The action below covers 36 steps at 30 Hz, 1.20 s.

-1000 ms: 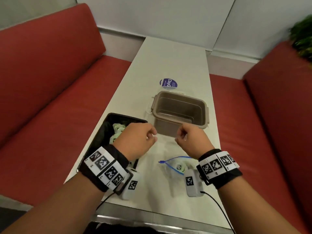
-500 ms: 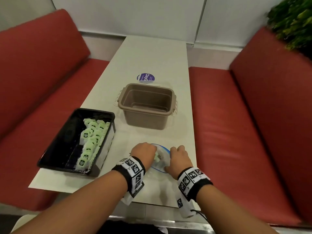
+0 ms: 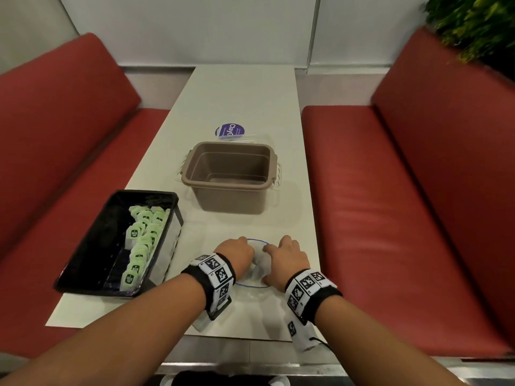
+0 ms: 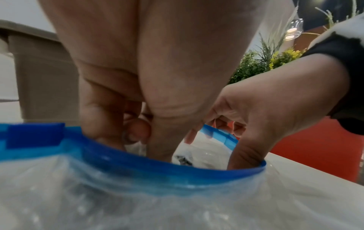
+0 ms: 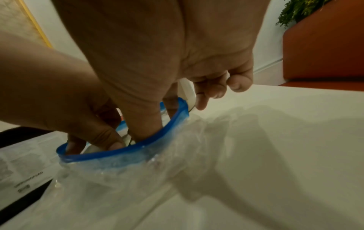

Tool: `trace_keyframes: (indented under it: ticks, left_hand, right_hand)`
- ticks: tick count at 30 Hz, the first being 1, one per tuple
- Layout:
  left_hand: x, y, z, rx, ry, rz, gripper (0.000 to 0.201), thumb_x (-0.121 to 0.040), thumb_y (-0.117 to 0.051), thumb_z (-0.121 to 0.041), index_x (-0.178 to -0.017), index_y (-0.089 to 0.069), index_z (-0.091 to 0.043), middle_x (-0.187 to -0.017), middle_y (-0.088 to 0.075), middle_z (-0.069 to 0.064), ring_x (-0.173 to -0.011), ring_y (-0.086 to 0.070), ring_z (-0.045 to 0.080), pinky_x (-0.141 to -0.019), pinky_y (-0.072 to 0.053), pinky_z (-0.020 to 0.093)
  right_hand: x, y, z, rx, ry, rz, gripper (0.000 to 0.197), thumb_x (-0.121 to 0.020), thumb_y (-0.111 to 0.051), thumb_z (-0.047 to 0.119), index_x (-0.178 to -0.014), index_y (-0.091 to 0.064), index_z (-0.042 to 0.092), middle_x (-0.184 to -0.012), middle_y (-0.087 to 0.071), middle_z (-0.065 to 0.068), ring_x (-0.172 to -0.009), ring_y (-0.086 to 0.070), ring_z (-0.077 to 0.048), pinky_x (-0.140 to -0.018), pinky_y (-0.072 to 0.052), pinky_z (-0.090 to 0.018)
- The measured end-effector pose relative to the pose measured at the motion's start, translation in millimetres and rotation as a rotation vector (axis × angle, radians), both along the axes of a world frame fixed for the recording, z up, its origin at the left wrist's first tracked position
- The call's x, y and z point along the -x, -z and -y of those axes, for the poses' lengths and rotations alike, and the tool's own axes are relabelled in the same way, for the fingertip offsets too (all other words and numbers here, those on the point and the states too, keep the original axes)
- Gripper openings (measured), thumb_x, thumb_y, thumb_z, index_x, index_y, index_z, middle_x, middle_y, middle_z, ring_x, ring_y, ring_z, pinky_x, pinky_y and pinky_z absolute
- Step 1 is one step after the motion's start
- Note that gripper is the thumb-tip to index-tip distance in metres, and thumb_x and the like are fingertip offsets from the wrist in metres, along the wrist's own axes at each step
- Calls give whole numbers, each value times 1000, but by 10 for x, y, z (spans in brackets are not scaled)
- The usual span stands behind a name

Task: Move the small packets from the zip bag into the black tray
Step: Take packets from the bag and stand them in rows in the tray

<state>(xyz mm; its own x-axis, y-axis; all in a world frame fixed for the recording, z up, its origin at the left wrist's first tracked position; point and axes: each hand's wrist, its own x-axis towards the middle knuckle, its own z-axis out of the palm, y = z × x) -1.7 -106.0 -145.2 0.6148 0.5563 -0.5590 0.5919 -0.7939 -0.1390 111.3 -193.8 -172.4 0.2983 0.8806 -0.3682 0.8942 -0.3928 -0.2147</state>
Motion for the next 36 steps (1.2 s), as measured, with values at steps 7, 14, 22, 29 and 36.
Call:
trace_keyframes:
  ticks: [7,14,22,29,36]
  left_hand:
    - [34,-244,-33,-86,18,63,24,-95,-53,-16,-114,-67,-15,-116,-63,7,-103,-63,29,-83,-50,35]
    - [316,-284,-266,323,-353,729,8,-86,-72,-28,-84,-65,-32,-82,-65,-10,-78,-61,10,-80,-54,32]
    - [384,-269,-232,700,-559,1166,10,-93,-67,-13,-99,-70,-20,-91,-75,5,-82,-70,19,-77,-55,30]
    - [422,-350,-239,439,-547,1209,14,-82,-79,-20,-91,-72,-27,-82,-72,-2,-68,-62,7,-72,-55,23]
    - [618,-654,-331,253,-505,1112,14,-81,-80,-25,-88,-71,-32,-78,-68,-9,-65,-57,-2,-66,-46,11]
  right_hand:
    - [-30,-81,-39,-44,43,-131,69,-69,-80,46,-132,-55,33,-126,-38,-5,-121,-41,-26,-97,-48,-39]
    - [-29,-215,-18,-172,-25,-179,67,-65,-76,60,-126,-60,35,-146,-33,1,-132,-30,-24,-105,-39,-42]
    - [-63,-264,-67,-486,-14,-433,38,-84,-64,54,-114,-64,32,-116,-61,13,-105,-45,-12,-93,-42,-36]
    - [-6,-258,-165,-520,158,-826,19,-87,-60,33,-100,-69,23,-91,-74,2,-89,-70,-15,-86,-55,-46]
    - [131,-393,-314,-595,301,-922,9,-98,-54,26,-93,-56,19,-87,-73,-7,-79,-71,-20,-80,-57,-49]
